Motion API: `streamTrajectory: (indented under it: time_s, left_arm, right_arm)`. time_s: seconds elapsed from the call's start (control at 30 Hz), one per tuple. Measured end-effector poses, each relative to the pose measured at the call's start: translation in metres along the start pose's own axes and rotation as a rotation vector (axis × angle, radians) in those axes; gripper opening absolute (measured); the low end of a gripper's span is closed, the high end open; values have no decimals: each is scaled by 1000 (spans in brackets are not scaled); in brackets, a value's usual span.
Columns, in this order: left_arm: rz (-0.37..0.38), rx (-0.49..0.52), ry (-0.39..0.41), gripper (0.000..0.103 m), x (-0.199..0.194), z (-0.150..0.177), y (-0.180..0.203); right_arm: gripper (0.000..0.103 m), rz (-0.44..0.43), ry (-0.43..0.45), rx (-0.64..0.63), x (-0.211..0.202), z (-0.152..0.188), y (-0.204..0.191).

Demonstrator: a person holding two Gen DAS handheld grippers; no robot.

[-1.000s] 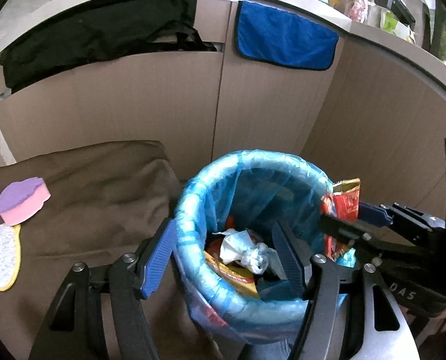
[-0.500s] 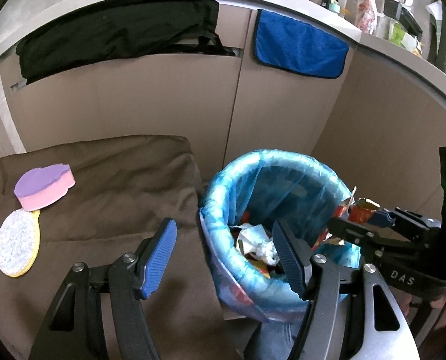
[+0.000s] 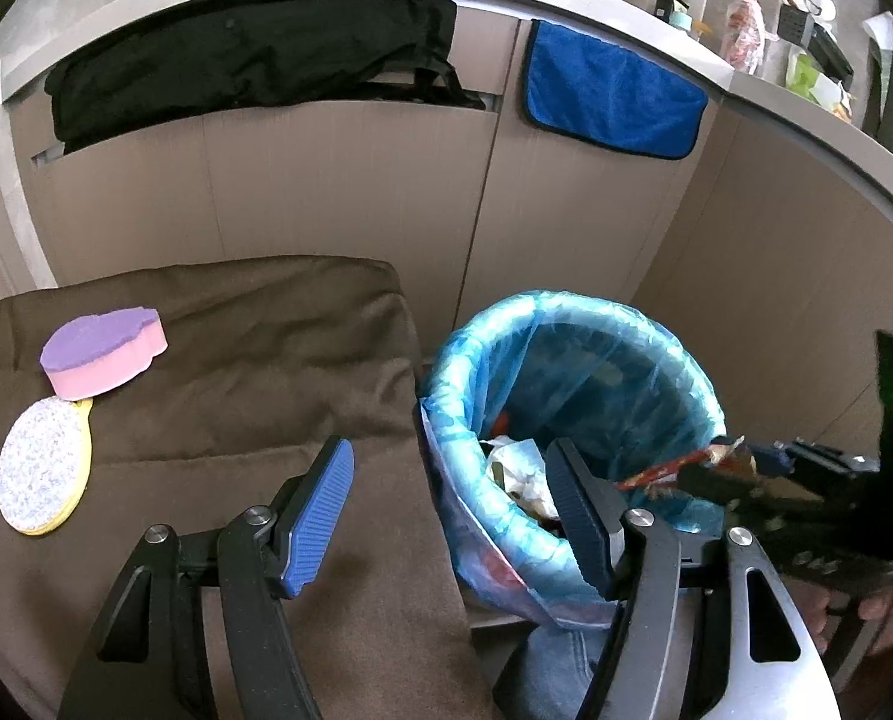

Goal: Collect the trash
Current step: 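Move both grippers back over the glitter pad and purple sponge, then grasp the glitter pad with the left gripper while the right grasps the purple sponge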

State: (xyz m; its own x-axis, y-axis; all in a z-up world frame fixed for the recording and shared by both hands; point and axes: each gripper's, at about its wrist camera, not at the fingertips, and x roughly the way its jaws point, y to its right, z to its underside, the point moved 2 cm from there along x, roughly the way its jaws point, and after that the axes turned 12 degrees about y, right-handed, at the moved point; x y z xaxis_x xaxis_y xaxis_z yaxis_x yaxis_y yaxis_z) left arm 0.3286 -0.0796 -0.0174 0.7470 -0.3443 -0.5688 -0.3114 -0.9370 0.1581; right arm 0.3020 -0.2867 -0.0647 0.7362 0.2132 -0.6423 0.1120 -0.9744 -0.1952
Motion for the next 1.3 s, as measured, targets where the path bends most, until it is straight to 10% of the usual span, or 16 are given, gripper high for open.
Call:
streamTrajectory:
  time_s: [0.13,0.23,0.67,1.0,1.3]
  left_arm:
    - [3,0,-1,67,0,0,1]
    - [2,1,0,67,0,0,1]
    - [-117,-36,28,67,-23,4,-75]
    - [-321,-173,13,69,-59,21,-227]
    - [-300,-294,1,69,-71,39,-292]
  right_arm:
    - [48,-113,179,9,-24,-14,-5]
    - [48,-25,240,-116,-29,-19,-17]
    - [48,-69,132,-110,3,-22,-65]
    - [48,-259,96,-269,55,-51,-197]
    - [48,-367,46,-543,145,-95,-321]
